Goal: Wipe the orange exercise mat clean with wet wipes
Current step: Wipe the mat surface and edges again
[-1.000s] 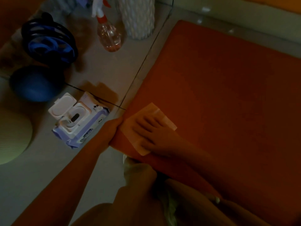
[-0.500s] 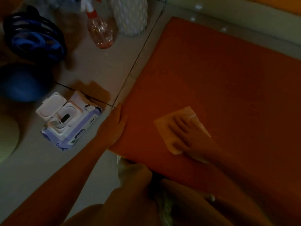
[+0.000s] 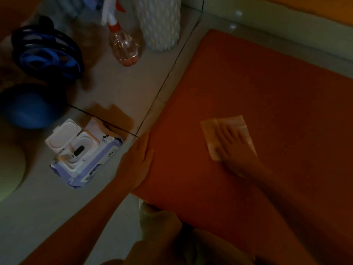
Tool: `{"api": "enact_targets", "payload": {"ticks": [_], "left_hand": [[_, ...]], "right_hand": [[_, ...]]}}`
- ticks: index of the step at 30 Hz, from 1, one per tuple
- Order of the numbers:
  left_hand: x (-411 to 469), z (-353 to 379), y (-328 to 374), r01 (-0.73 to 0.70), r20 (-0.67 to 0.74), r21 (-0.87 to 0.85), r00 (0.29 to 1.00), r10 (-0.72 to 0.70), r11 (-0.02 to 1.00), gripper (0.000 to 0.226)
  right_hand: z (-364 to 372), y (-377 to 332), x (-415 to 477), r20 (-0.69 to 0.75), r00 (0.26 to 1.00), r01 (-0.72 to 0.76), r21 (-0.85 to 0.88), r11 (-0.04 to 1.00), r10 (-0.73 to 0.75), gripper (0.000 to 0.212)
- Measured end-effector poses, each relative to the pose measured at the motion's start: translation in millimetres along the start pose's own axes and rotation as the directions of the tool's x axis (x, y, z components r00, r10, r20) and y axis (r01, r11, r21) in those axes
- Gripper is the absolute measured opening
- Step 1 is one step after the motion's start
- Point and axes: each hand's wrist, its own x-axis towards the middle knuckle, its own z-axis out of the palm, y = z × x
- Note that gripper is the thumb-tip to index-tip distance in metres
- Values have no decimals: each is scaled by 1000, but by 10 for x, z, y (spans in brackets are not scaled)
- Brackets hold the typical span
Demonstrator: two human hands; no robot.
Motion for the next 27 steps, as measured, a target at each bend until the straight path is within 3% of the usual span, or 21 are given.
{"api": "enact_targets", "payload": {"ticks": [2,4,6,9,12,15,16,21,24,27], "left_hand": [[20,13,-24,-10,5,14,1000,10,1000,57],[39,17,-34,-17,-6,17,1000,17,1000,57],[77,14,-26,-48,-10,18,999,48,999,57],[164,9,-20,-99,1,10,995,99,995,62],[213,18,-16,-111,7,-5,994,111,994,65],[258,20,-12,-128,-7,-3,992,127,992,62],[289,20,3,-141,-24,0,990,141,990,62],[528,45,84,-156,-84,-37,985,152,987,65],[612,77,102,-196,-94,1,976,195,981,67],[606,102,91,-206,-102,92,971,215,974,63]], "right_hand": [[-25,-196,358,-13,997,-70,0,998,70,63],[-9,-487,430,-4,994,107,-34,994,-107,65],[24,-677,263,39,941,337,-50,940,-335,64],[-58,-434,259,110,882,464,-27,886,-459,57],[-159,-212,722,-19,913,401,-155,903,-408,59],[-163,-419,1157,-88,978,181,-118,977,-191,72],[-139,-551,1188,-97,979,169,-106,980,-179,72],[-13,-514,813,22,863,503,-110,857,-504,57],[-151,-184,995,-21,860,494,-214,842,-510,56],[-304,-87,1368,-73,913,370,-263,891,-401,60]]}}
